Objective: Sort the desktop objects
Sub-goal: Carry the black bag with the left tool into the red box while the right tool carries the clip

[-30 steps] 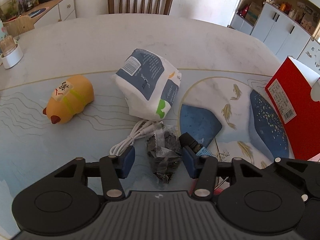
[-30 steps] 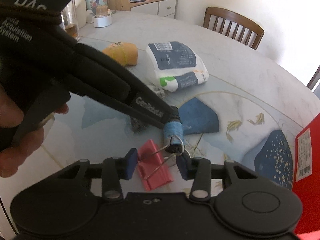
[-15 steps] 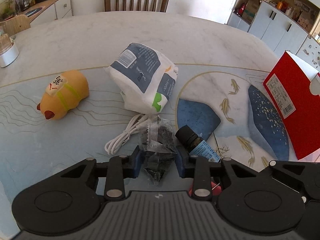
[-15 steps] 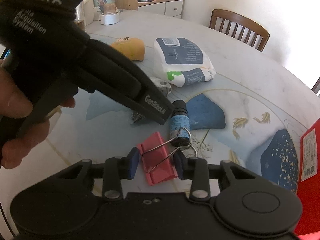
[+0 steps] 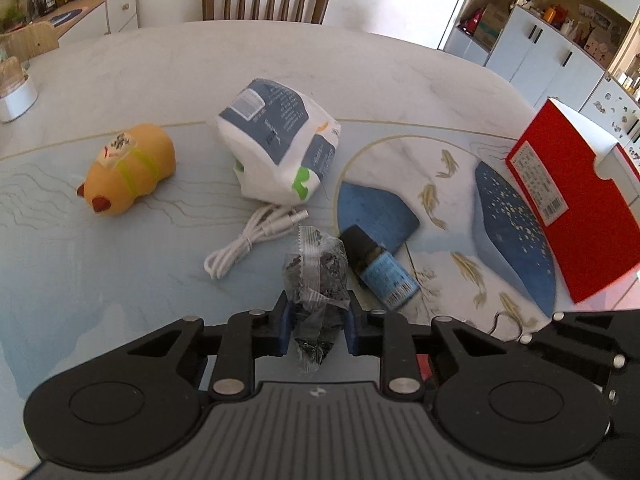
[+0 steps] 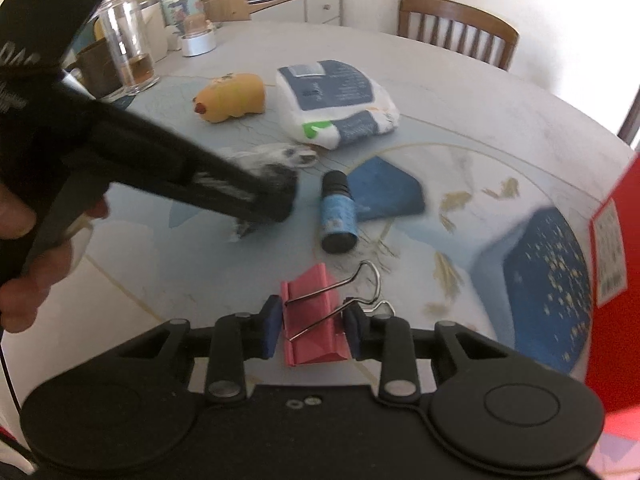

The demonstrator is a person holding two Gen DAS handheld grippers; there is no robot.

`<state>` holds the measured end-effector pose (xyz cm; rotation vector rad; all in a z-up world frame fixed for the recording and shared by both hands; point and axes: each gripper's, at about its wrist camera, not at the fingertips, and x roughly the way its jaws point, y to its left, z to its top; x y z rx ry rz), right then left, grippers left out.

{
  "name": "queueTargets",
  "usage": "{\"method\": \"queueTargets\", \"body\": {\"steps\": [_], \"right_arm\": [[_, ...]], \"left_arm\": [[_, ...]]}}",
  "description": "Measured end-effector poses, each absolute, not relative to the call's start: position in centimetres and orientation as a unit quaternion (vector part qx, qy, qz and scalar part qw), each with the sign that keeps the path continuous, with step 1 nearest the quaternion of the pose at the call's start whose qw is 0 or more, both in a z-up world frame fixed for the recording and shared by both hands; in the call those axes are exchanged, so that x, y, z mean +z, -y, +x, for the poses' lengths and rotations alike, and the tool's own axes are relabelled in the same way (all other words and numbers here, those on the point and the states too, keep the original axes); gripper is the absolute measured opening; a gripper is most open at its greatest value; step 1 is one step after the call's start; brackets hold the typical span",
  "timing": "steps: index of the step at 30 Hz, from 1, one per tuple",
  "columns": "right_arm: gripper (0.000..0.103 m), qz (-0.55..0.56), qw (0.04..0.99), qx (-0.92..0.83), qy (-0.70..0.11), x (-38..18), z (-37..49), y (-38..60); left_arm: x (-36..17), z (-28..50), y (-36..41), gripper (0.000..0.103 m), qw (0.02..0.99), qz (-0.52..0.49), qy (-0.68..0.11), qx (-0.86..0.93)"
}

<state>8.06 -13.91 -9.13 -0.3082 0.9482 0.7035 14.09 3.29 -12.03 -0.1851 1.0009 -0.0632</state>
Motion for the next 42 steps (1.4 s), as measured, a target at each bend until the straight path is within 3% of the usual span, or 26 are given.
{"method": "queueTargets", "body": {"steps": [20,42], "right_arm": [[0.032,-0.066,0.846,0.304,-0.434,-3.9,8.4,20.8],[0.032,-0.023,0.896,0.239,-0.374,3.6,11.9,32.6]], "left_arm": [[-7.0,9.5,0.7,0.024,0.873,-0.100,-0.470,-0.089],[0.2,11.8,9.5,0.024,0.897,-0.041,-0.408,-0.166]]}}
